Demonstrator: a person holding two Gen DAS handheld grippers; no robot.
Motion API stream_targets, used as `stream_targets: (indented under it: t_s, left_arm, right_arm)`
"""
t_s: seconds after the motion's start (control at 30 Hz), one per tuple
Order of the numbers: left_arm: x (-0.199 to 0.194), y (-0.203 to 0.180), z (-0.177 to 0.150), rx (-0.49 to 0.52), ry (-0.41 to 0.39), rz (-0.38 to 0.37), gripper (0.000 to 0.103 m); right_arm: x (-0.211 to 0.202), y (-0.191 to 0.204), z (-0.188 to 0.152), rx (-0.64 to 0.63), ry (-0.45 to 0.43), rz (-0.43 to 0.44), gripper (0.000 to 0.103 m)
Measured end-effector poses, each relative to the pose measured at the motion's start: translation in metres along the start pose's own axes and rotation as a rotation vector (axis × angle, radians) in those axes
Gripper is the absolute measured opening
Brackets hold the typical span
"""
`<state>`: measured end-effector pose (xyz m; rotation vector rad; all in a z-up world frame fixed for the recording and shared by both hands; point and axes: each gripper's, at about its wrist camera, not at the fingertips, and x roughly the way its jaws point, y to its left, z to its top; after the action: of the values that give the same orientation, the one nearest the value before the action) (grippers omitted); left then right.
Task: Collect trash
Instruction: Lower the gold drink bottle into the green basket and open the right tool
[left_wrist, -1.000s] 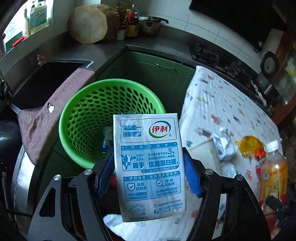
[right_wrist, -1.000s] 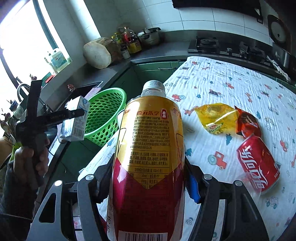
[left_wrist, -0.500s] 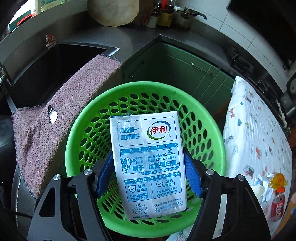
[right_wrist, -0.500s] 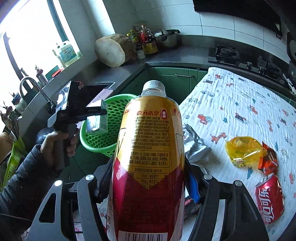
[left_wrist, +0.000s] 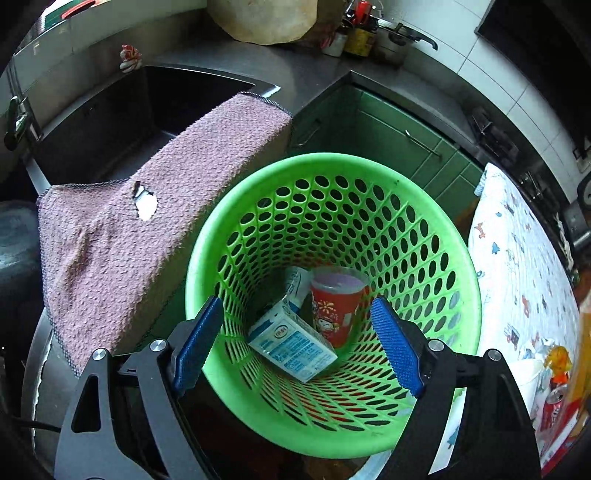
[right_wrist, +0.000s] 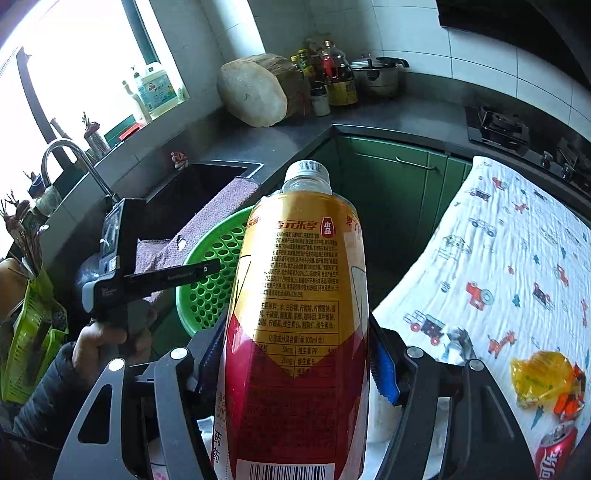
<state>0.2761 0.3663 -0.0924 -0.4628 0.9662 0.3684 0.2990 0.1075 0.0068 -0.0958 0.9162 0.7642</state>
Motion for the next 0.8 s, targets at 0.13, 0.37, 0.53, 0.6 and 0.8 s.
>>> stream_targets:
  t_s: [0.13, 0.37, 0.53, 0.6, 0.8]
  left_arm:
    - [-0.024, 0.013, -0.005, -0.009, -0.049, 0.013, 0.084]
    - [-0.055, 0.040, -0.011, -0.057, -0.098, 0.028, 0.085]
    - [-0.068, 0.054, -0.018, -0.085, -0.110, 0.042, 0.085]
    - [-0.070, 0.059, -0.023, -0.096, -0.110, 0.043, 0.085]
    - [-0.074, 0.070, -0.035, -0.117, -0.095, 0.061, 0.085]
  right_arm:
    - [0.030, 0.015, 0.016, -0.018, 0.019, 0.012, 0.064]
    - [0.080, 0.036, 0.035, -0.049, 0.067, 0.016, 0.064]
    - [0.116, 0.051, 0.046, -0.064, 0.080, 0.003, 0.063]
    - [0.130, 0.057, 0.048, -0.078, 0.093, -0.005, 0.064]
    - [0.157, 0.070, 0.054, -0.126, 0.114, -0.015, 0.064]
